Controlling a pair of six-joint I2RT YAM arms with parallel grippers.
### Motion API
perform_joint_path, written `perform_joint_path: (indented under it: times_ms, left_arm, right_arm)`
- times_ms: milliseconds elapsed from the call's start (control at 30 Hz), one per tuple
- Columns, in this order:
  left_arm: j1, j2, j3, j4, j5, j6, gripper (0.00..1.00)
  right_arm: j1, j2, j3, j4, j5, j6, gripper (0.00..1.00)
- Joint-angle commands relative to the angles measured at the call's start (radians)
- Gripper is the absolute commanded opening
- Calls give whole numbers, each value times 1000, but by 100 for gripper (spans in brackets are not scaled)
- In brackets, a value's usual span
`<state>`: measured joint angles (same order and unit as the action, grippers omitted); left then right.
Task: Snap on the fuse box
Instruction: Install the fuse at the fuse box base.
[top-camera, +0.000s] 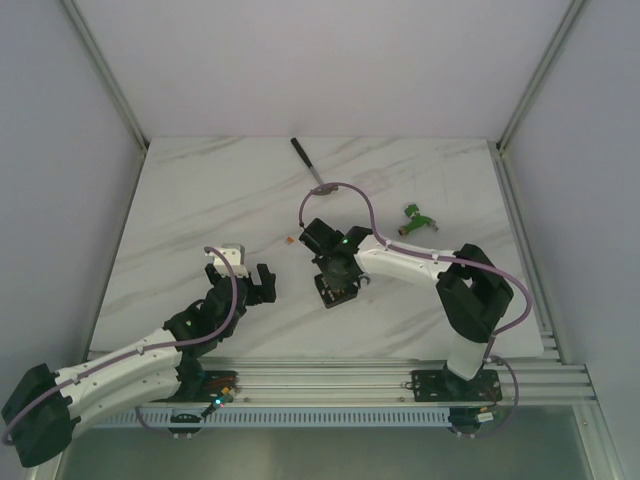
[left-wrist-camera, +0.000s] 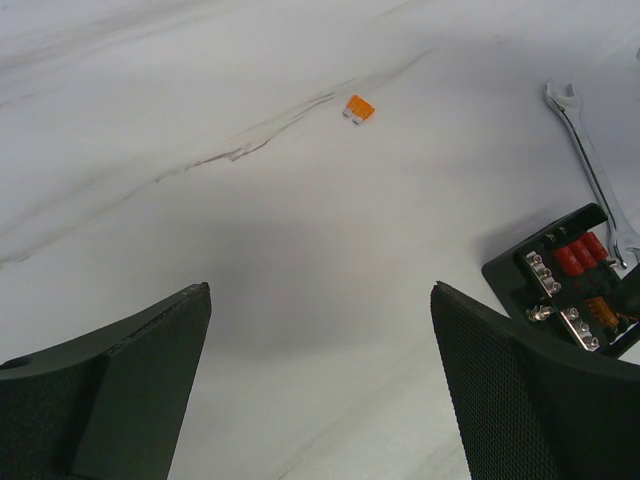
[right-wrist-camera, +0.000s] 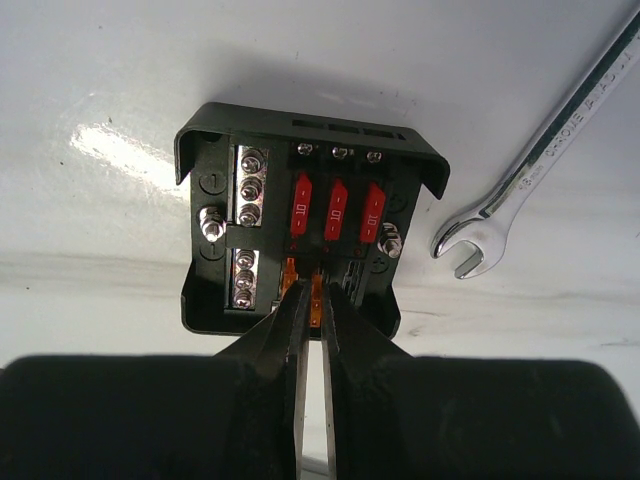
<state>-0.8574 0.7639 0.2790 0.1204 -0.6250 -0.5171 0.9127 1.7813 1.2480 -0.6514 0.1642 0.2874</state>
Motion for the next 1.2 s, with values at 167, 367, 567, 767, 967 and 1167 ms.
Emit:
perform_joint_path:
  times_ms: [167,367,567,767,967,1167]
  left_arm:
    - [4,-4,7,30,2,9,100]
    - [5,0,8,30,2,9,100]
    - [4,1,9,30,4,9,100]
    - [4,0,10,29,2,8,100]
    - [5,-1,9,30,3,7,100]
    - [5,-11,5,30,1,8,100]
  right_arm:
    - [6,32,-9,-1,19,15,7]
    - [6,37,-13,1,22,19,13]
    - [6,45,-24,0,38,27,12]
    - [6,10,-46,-11,38,34,5]
    - [6,-18,-52,-15,40,37,2]
    - [11,-29,-67,-8,53,36,3]
